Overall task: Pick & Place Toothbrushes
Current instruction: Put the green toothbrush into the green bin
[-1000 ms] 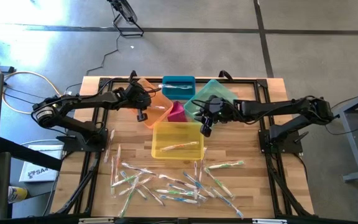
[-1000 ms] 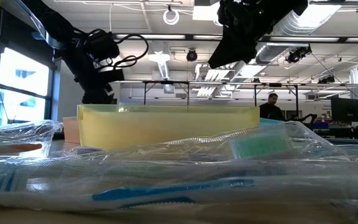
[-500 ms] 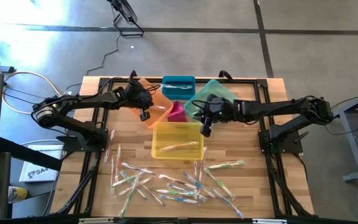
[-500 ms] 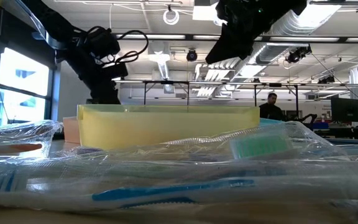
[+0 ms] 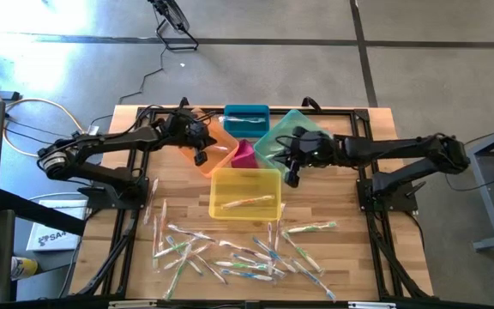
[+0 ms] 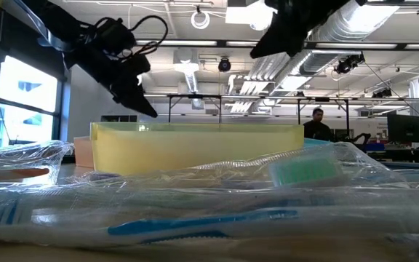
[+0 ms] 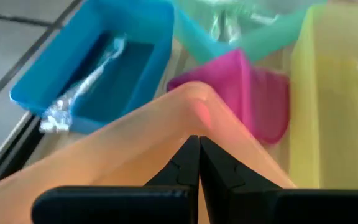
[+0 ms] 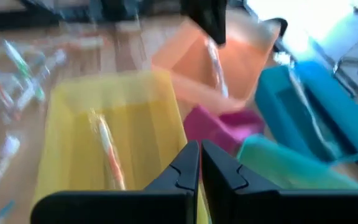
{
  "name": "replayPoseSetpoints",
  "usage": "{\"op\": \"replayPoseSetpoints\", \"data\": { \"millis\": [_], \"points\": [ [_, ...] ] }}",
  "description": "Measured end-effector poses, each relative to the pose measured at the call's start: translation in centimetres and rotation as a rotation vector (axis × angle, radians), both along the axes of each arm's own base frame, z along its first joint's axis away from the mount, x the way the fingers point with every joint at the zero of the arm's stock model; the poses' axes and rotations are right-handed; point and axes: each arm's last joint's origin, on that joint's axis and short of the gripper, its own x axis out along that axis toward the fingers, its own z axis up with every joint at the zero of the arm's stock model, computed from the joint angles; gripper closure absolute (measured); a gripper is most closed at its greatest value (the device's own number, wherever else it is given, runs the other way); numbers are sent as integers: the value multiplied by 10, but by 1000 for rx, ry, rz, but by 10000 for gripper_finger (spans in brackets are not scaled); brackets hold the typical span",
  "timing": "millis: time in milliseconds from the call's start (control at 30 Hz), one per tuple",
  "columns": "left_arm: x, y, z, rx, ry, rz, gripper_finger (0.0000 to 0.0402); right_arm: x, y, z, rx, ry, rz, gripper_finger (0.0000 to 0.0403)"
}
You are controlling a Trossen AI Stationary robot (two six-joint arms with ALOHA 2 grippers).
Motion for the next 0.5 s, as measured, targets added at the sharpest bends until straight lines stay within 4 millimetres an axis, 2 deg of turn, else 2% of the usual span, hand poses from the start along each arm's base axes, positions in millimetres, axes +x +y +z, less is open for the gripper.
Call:
{"op": "replayPoseSetpoints", "data": {
  "millis": [100, 167, 233, 500],
  "points": [
    [-4, -4, 10, 26, -51, -11, 401, -14, 1, 2, -6, -41, 0, 394],
    [-11, -8, 14, 38, -86, -7, 401, -22, 2, 3, -8, -128, 1, 395],
    [-17, -12, 16, 58, -133, -8, 401, -36, 3, -9, -7, -148, -5, 398],
    [-46, -35, 29, 133, -377, -70, 401, -78, 7, -30, -13, -430, -5, 399]
  ]
}}
